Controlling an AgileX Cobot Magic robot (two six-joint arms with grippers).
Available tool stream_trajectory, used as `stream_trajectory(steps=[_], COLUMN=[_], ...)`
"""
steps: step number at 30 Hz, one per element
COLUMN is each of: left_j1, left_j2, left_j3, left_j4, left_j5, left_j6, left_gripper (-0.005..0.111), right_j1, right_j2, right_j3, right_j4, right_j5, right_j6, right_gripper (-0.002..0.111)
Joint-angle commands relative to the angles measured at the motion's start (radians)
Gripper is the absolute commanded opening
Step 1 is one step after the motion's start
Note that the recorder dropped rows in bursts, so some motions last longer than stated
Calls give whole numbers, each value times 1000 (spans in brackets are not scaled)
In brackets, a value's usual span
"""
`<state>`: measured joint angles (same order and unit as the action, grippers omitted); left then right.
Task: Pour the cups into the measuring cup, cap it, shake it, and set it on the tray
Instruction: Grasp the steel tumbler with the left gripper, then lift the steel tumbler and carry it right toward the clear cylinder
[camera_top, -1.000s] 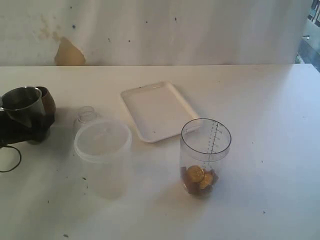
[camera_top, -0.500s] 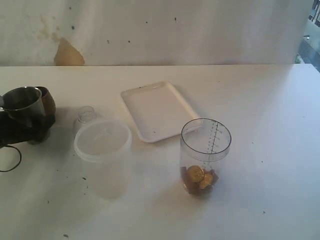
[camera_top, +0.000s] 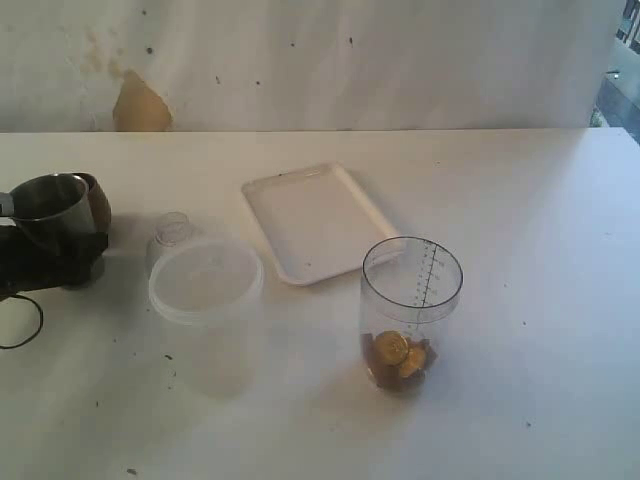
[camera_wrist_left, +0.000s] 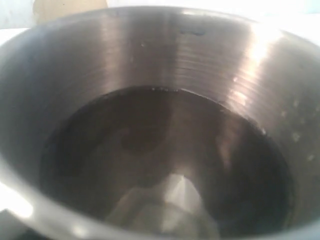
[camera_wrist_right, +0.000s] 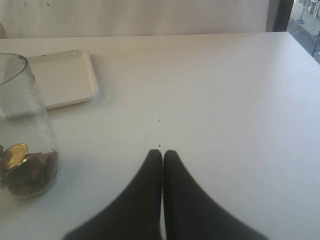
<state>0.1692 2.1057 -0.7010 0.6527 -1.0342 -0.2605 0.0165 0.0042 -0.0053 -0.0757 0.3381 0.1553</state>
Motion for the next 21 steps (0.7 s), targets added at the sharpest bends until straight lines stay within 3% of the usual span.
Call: stream_trajectory(steps=[1, 11, 17, 21], left_j1=[-3, -3, -3, -84], left_j2=[-9, -200, -388, -494], left_j3=[3, 3, -1, -57], left_j4=[84, 202, 286, 348], left_j5=[14, 36, 34, 137], left_j6=[-16, -156, -382, -515], left_gripper=[0, 0, 0, 0], right_j1=[-5, -5, -5, -5], right_j2=[-4, -4, -4, -4], right_j3=[5, 5, 5, 5], right_j4=[-3, -3, -3, -3], right_j5=[-1, -1, -1, -1], right_j6=[1, 1, 1, 1], right_gripper=[0, 0, 0, 0])
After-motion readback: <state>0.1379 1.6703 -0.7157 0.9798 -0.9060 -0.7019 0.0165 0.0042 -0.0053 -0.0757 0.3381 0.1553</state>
